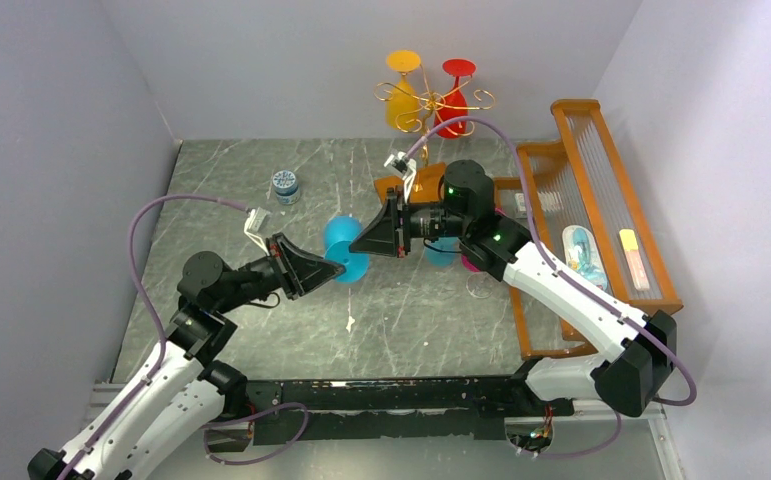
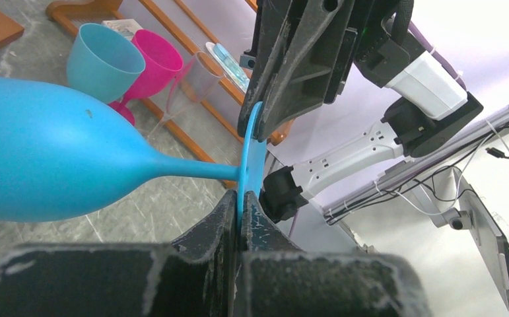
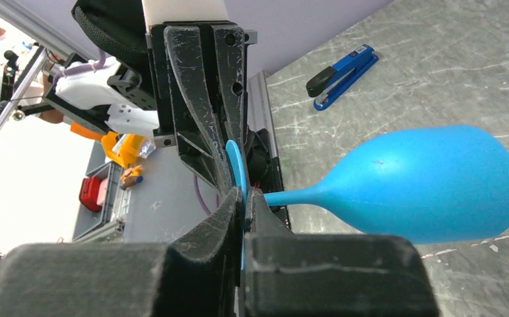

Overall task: Take the wine glass off the wine glass rack
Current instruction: Place the wine glass at the center of the board.

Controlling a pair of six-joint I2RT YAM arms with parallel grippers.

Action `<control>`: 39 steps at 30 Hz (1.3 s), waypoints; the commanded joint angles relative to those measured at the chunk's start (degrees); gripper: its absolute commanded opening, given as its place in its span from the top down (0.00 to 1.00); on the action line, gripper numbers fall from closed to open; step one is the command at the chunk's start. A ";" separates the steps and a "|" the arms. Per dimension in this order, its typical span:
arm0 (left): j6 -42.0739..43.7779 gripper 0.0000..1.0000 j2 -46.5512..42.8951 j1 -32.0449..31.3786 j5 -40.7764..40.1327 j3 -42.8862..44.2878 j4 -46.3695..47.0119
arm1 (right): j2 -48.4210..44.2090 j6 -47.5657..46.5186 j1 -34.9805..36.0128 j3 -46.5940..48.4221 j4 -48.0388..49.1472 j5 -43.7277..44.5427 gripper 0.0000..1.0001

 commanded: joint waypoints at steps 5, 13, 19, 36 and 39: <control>4.51 0.82 -0.26 0.21 2.20 3.87 -4.52 | -0.40 -0.52 1.30 -0.08 1.22 0.42 1.00; 6.64 0.73 0.64 0.23 3.16 4.78 -7.65 | -1.24 0.41 1.40 -0.84 3.81 1.07 1.00; 6.13 0.87 1.18 0.26 4.55 3.72 -6.23 | -1.82 2.01 1.40 -2.28 5.94 0.85 1.00; 32.78 0.95 -6.20 0.21 18.49 0.74 -11.47 | -4.76 -1.64 -1.72 1.58 -5.89 19.60 0.32; 41.77 0.95 -8.57 0.21 19.15 -0.04 -17.07 | -3.61 1.10 -5.01 1.68 -4.91 12.86 0.31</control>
